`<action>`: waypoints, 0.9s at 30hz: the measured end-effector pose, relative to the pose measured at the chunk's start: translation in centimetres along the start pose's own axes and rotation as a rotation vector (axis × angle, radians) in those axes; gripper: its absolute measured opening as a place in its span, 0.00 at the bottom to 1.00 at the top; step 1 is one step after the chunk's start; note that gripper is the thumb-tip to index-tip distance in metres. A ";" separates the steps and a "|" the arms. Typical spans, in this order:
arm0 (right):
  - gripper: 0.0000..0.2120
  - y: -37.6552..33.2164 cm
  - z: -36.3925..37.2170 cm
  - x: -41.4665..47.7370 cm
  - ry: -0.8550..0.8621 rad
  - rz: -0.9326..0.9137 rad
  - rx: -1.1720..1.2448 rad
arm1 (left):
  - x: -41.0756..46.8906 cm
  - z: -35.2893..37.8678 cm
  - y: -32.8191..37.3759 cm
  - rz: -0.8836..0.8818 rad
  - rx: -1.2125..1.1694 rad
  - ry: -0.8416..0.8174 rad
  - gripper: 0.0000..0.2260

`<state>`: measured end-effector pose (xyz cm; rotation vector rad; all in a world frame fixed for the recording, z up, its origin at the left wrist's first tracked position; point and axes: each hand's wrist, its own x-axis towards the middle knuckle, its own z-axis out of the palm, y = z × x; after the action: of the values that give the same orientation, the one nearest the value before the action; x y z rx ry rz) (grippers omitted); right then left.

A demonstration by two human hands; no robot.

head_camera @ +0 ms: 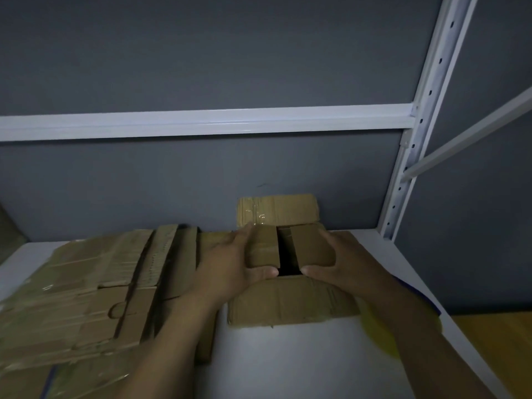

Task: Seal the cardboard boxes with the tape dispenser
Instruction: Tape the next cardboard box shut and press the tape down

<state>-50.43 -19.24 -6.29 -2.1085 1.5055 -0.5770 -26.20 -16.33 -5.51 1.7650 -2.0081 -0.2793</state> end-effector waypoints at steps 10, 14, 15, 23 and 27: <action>0.18 -1.6 -0.4 0.6 -0.219 -0.253 -0.231 | -1.4 -0.3 -0.4 0.380 -0.098 0.247 0.19; 0.08 -1.9 -0.9 0.5 -0.086 -0.264 -0.073 | -1.5 -1.0 -1.1 0.230 -0.179 0.136 0.13; 0.06 -1.7 -1.2 0.3 -0.018 -0.274 -0.014 | -1.6 -1.4 -1.2 0.203 -0.239 0.079 0.13; 0.28 2.0 -4.7 -2.3 -0.060 -0.133 0.595 | -2.9 -3.8 -2.2 0.071 -0.503 -0.233 0.41; 0.40 2.3 -4.2 -2.2 -0.176 -0.179 0.456 | -3.0 -3.2 -1.3 0.037 -0.467 -0.314 0.50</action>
<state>-55.30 -18.41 -4.46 -1.8847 0.9828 -0.7021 -23.37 -13.16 -3.88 1.4514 -1.9638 -0.9789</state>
